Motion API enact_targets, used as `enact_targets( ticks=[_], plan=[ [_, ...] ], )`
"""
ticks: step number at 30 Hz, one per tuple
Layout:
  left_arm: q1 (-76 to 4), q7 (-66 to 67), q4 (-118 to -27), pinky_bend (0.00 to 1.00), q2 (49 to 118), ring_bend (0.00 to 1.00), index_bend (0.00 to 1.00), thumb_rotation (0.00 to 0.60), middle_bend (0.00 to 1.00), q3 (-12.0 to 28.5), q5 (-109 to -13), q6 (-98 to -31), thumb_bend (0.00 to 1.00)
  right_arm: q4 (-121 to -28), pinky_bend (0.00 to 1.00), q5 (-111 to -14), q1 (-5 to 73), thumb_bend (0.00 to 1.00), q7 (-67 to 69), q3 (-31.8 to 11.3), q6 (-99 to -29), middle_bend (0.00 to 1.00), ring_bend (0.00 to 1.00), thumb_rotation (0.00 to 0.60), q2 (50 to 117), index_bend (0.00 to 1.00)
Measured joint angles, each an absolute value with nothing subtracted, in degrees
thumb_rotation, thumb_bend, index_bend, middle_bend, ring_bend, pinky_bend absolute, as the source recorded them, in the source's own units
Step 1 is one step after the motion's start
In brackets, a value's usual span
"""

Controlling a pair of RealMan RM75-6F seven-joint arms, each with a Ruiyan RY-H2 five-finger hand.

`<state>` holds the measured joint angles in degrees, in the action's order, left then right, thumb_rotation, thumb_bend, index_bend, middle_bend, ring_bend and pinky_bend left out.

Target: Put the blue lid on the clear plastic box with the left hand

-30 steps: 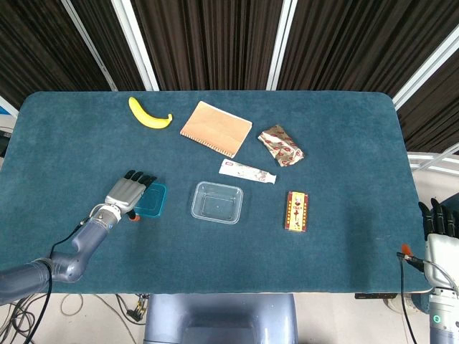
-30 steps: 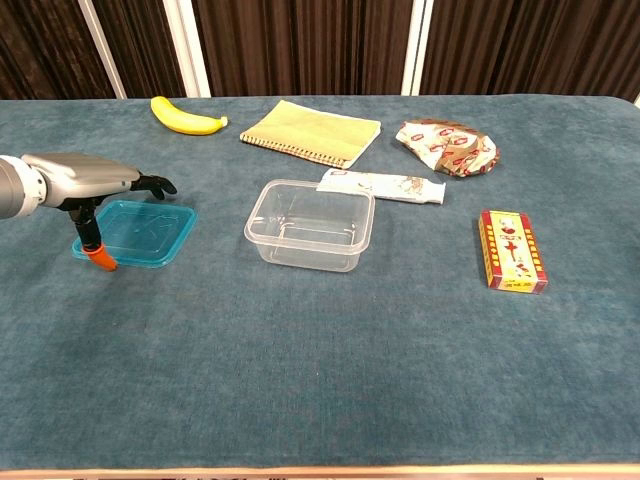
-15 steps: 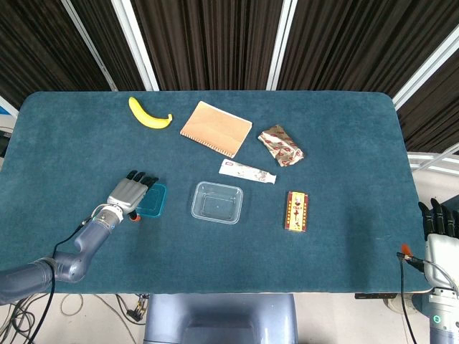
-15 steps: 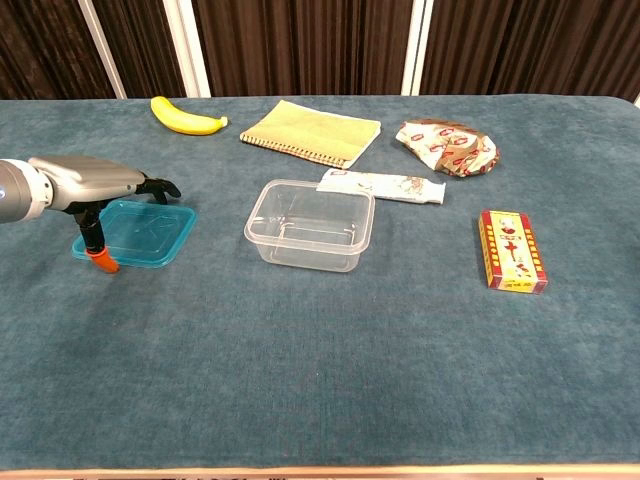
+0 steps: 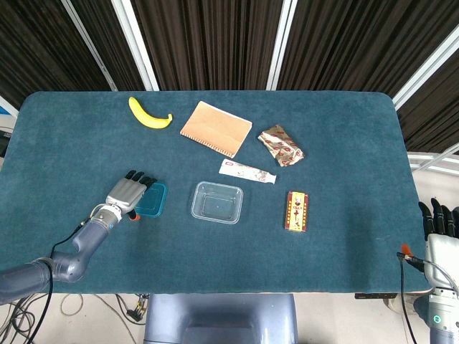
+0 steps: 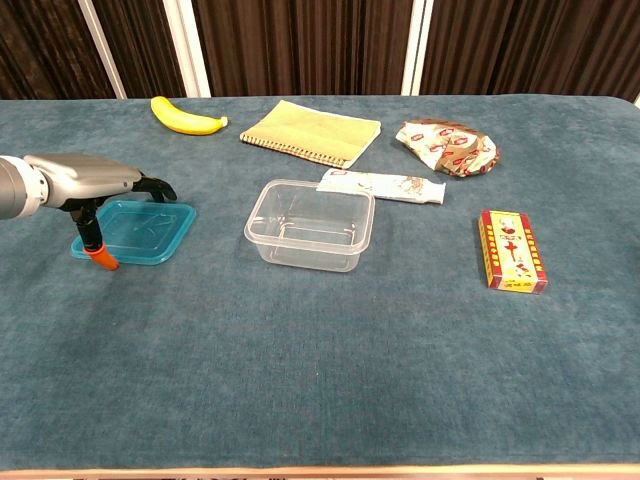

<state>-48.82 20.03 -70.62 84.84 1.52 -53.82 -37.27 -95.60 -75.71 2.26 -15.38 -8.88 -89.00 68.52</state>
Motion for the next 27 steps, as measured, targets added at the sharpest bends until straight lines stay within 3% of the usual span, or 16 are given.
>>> enact_targets(
  ticks=[14, 27],
  plan=[
    [-48.57, 19.27, -77.24, 0.0, 79.86, 0.0, 0.1, 0.6, 0.29, 2.99, -53.61, -39.31, 0.29, -95.36, 0.0, -76.36, 2.24, 0.3, -15.31, -8.84, -89.44, 0.03, 0.0, 0.6, 68.5, 0.1],
    [-52.8, 25.99, -101.18, 0.0, 66.56, 0.0, 0.1, 0.6, 0.28, 6.8, -45.22, -44.3, 0.29, -95.2, 0.0, -76.79, 2.23, 0.3, -14.92, -8.93, -89.73, 0.03, 0.0, 0.6, 68.6, 0.1]
  ],
)
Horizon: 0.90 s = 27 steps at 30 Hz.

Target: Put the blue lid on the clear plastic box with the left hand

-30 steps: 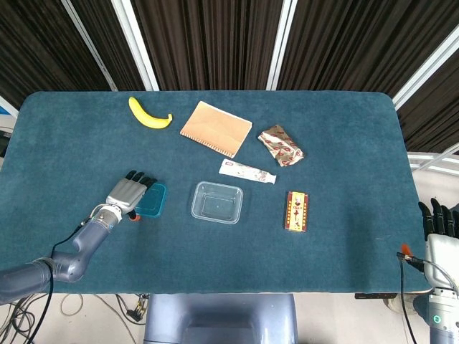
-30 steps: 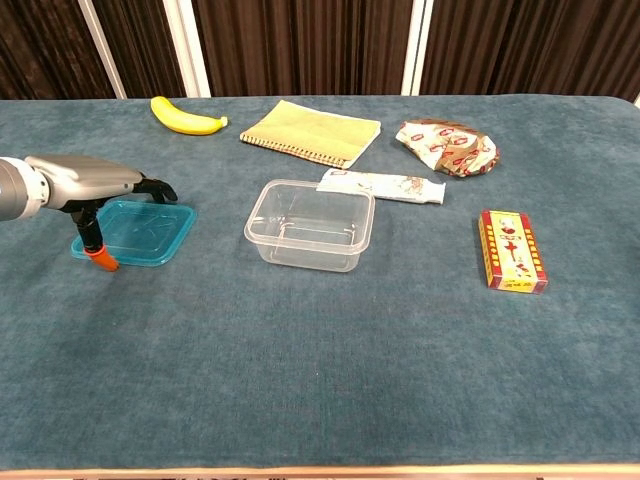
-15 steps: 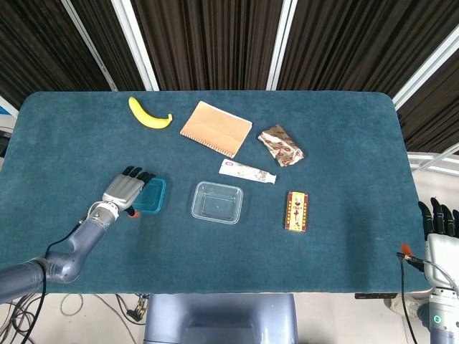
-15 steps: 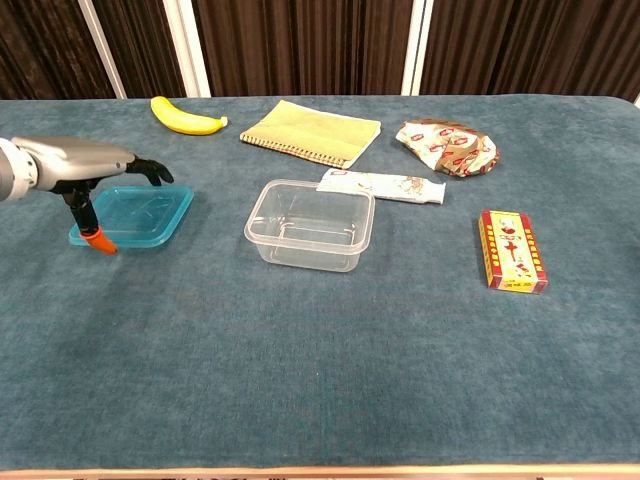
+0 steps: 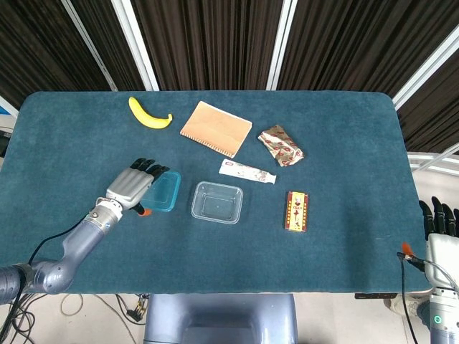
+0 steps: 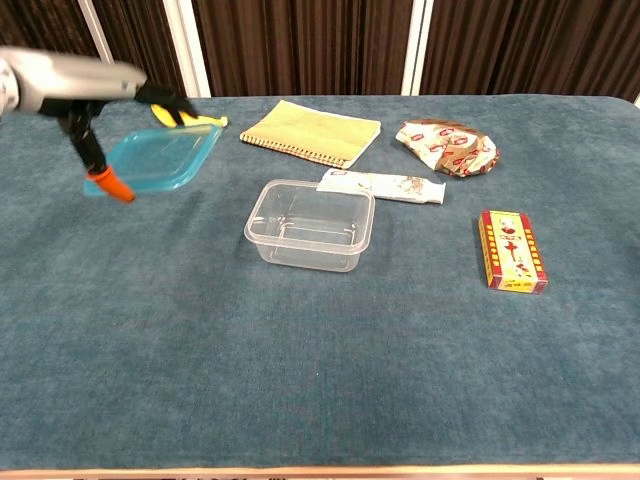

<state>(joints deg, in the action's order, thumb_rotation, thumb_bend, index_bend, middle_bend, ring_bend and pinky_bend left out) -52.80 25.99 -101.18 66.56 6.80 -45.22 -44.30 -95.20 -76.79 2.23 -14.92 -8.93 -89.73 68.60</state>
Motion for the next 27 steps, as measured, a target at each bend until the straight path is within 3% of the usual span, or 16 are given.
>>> enact_targets(
  ticks=[8, 27],
  plan=[
    [-60.27, 32.62, -106.17, 0.0, 65.58, 0.0, 0.09, 0.6, 0.28, 8.27, -32.91, -46.75, 0.29, -95.25, 0.0, -76.4, 2.32, 0.3, -14.6, -9.12, -89.43, 0.03, 0.0, 0.6, 68.65, 0.1],
    [-75.27, 44.09, -100.96, 0.0, 79.12, 0.0, 0.1, 0.6, 0.28, 9.44, -11.91, -54.07, 0.29, -94.78, 0.0, -76.08, 2.16, 0.3, -14.15, -9.7, -90.17, 0.03, 0.0, 0.6, 68.81, 0.1]
  ],
)
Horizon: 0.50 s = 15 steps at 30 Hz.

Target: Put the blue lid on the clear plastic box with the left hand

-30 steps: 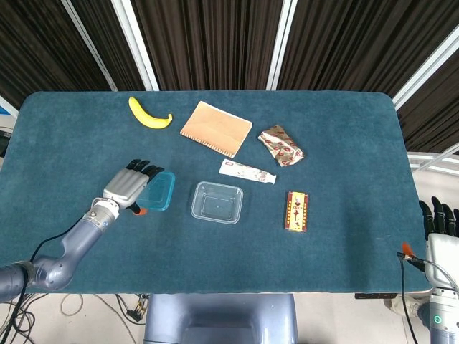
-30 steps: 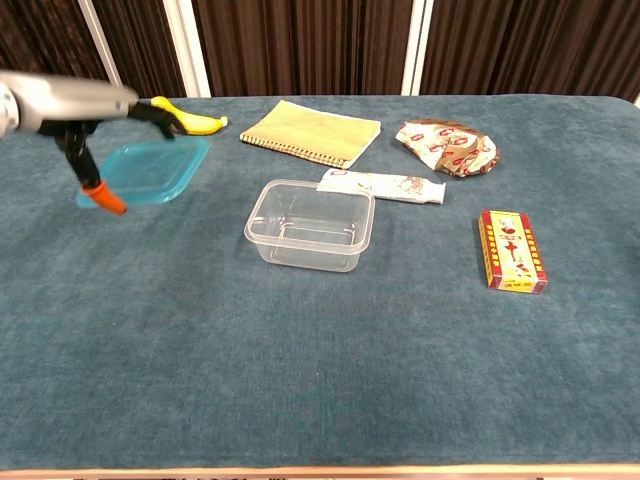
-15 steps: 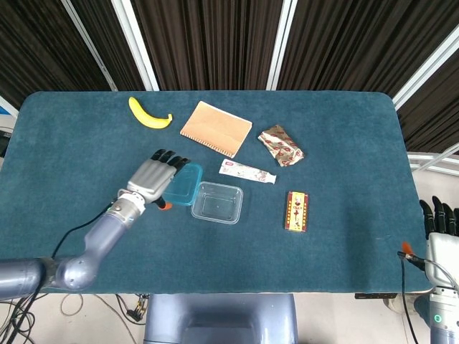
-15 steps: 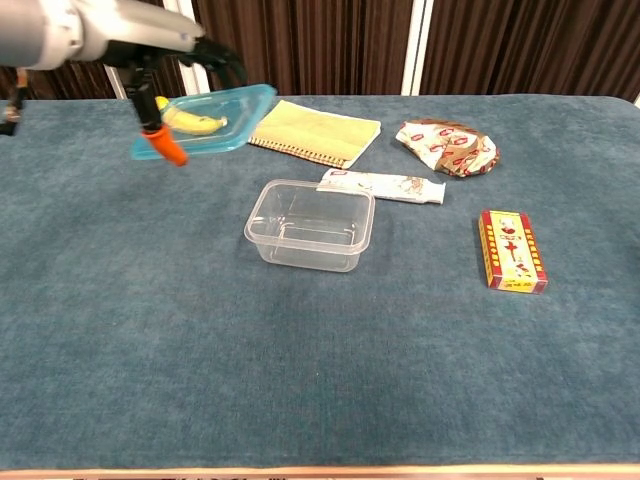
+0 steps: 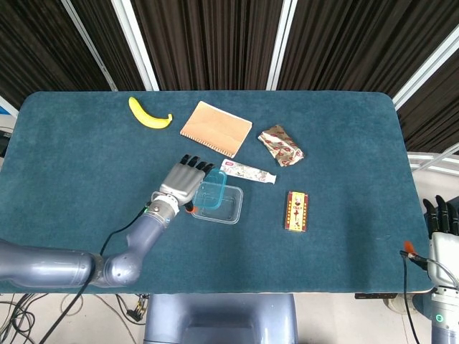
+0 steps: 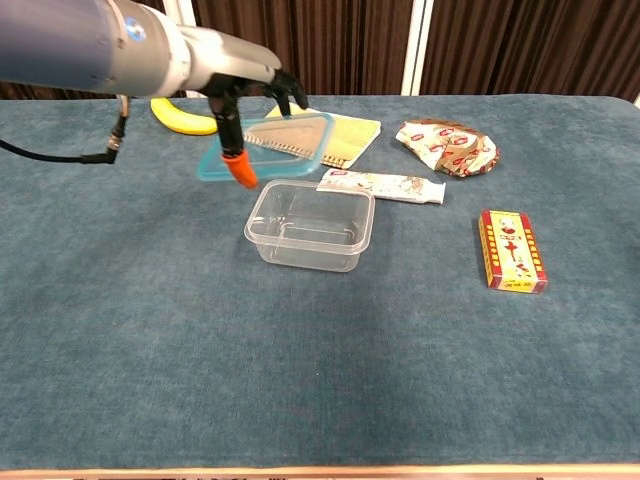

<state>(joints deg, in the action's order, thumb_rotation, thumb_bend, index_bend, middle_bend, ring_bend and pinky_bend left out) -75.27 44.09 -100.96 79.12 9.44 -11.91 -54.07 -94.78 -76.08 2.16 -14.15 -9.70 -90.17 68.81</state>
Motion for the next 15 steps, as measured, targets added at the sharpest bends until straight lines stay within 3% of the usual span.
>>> enact_targets(
  ticks=[15],
  plan=[
    [-79.42, 46.22, -95.09, 0.0, 85.89, 0.0, 0.1, 0.6, 0.28, 9.59, -7.63, -52.98, 0.29, -95.15, 0.0, -76.07, 1.85, 0.3, -13.36, -9.69, -90.33, 0.03, 0.0, 0.6, 68.51, 0.1]
  ],
)
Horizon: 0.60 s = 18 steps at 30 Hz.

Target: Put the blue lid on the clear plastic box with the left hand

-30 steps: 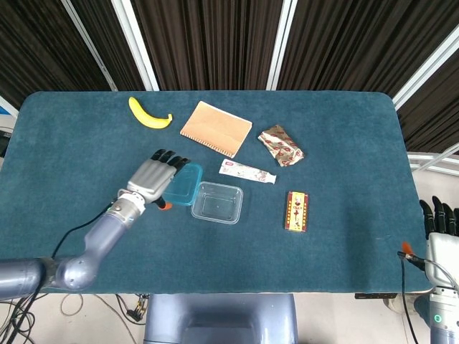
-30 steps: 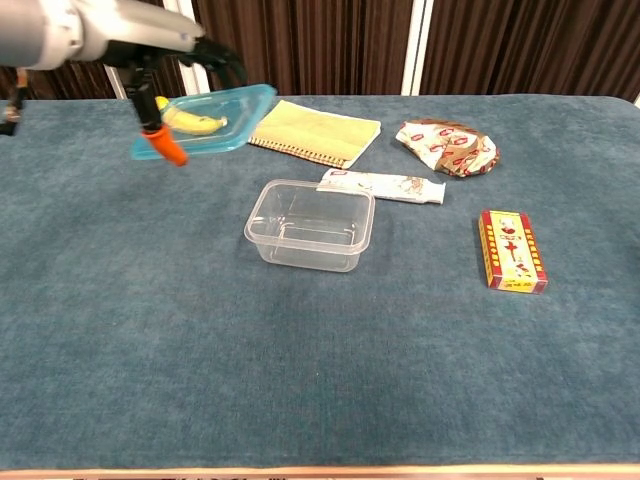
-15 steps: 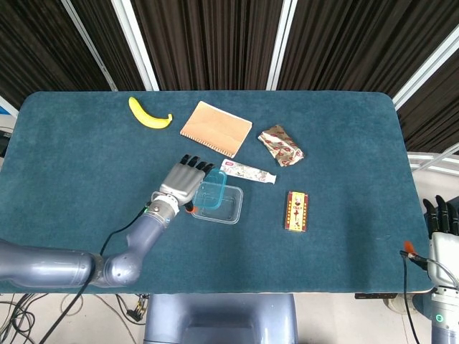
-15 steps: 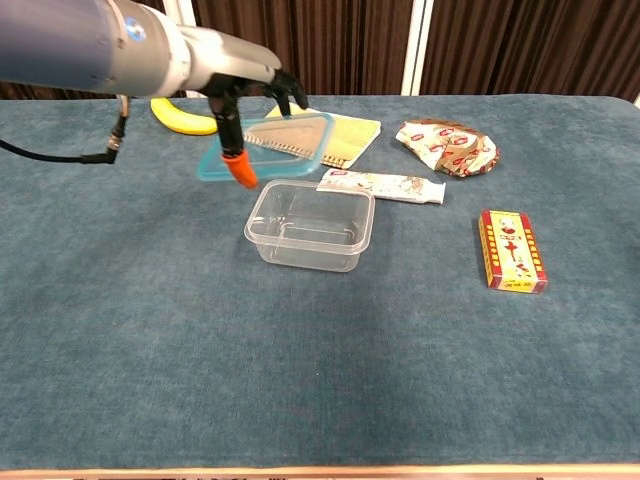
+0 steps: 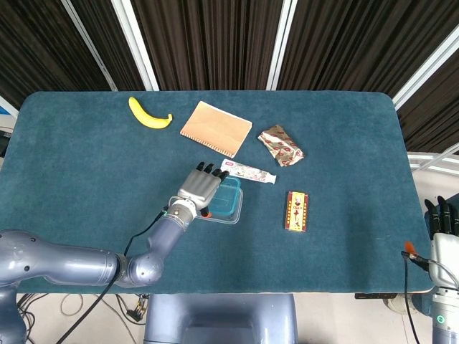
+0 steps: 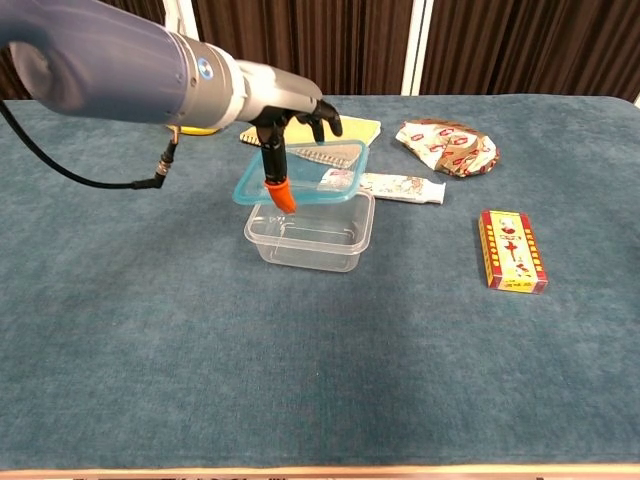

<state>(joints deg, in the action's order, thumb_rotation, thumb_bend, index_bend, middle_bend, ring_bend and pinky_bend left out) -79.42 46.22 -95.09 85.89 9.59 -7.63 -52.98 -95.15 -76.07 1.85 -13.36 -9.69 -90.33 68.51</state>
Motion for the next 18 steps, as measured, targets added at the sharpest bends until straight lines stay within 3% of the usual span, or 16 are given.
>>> enact_targets(
  ticks=[18],
  plan=[
    [-81.21, 47.82, -90.38, 0.0, 90.69, 0.0, 0.1, 0.6, 0.28, 8.0, -6.83, -51.55, 0.29, -95.11, 0.0, -75.72, 1.87, 0.3, -13.25, -9.91, -90.22, 0.03, 0.0, 0.6, 68.47, 0.1]
  ],
)
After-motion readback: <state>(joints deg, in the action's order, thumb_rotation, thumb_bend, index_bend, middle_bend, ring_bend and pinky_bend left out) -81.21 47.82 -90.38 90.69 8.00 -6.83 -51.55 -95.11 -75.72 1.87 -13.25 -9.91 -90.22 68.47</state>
